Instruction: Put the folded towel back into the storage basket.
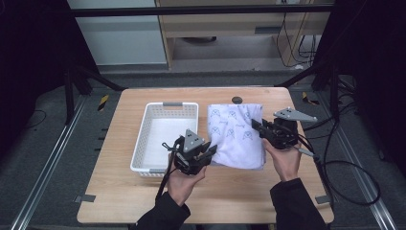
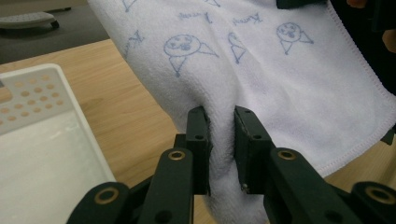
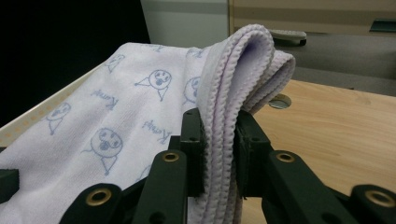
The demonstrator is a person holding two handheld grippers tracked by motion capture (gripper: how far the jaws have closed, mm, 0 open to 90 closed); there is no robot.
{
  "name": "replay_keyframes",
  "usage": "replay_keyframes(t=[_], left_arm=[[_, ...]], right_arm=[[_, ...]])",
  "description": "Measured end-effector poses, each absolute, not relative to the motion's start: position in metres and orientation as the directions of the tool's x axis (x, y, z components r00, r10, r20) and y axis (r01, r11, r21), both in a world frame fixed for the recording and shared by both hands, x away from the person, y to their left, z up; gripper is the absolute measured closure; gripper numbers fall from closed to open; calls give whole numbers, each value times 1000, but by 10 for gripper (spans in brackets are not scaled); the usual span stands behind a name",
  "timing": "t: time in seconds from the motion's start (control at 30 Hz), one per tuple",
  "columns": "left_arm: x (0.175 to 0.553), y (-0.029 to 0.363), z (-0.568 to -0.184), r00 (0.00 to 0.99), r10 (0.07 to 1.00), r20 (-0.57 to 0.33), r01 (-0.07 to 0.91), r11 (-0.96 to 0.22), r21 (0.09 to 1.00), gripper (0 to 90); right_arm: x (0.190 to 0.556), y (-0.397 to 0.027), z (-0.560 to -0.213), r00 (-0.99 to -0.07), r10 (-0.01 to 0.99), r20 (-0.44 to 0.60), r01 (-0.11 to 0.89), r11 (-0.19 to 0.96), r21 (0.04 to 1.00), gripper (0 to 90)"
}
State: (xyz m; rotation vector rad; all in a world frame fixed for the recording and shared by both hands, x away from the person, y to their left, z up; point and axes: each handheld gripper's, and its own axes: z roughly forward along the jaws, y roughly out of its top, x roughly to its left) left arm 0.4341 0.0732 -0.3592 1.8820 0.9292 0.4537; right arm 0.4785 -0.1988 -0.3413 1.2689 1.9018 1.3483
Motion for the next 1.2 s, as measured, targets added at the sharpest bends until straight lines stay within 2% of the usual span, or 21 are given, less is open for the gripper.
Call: replay_keyframes(t=[0.53,1.2], left_arm=[[437,114,-335,611,789,-57,380,-230,896,760],[440,176,-333,554,831,-49,378,-199,904,760]], right_arm=[[490,-157,-314,-472,877,89,375,108,921,759],[511,-91,-313,-518,851,84,367,133,921,758]])
